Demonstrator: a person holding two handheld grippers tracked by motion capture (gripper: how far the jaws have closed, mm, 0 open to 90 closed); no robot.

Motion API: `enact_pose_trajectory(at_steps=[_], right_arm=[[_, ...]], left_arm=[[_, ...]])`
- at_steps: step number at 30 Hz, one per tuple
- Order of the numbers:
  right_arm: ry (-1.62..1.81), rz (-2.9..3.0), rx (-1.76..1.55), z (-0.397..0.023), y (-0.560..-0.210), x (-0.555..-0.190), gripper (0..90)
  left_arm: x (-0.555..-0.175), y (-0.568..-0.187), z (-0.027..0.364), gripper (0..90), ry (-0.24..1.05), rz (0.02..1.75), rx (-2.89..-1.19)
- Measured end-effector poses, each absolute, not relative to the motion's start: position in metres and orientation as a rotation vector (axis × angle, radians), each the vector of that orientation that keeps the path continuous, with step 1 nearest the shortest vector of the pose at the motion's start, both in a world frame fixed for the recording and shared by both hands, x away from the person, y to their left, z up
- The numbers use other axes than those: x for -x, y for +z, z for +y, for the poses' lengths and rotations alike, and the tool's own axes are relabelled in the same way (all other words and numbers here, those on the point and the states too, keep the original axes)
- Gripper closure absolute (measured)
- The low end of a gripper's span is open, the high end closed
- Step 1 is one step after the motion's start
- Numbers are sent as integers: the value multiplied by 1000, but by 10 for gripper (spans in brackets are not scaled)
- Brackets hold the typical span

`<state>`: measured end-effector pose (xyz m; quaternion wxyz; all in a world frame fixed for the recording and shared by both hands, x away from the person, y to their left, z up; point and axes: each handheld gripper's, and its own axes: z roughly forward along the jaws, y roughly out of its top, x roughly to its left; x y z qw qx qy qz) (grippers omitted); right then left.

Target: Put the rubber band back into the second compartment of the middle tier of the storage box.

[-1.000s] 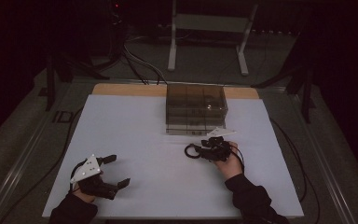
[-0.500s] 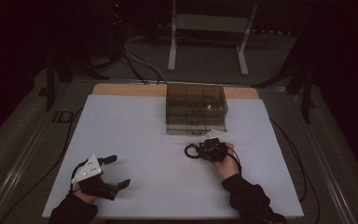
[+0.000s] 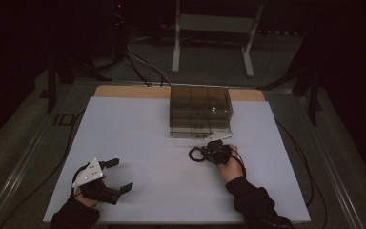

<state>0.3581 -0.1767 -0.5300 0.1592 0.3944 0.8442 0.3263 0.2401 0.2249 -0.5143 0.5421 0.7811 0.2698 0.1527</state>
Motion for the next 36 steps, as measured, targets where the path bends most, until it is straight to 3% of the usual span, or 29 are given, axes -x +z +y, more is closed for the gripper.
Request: enact_pose_trajectory(at_steps=[36], right_arm=[[1010, 2426, -1093, -189, -506, -342, 858]], left_arm=[[-240, -514, 225, 4, 371, 651, -1851]])
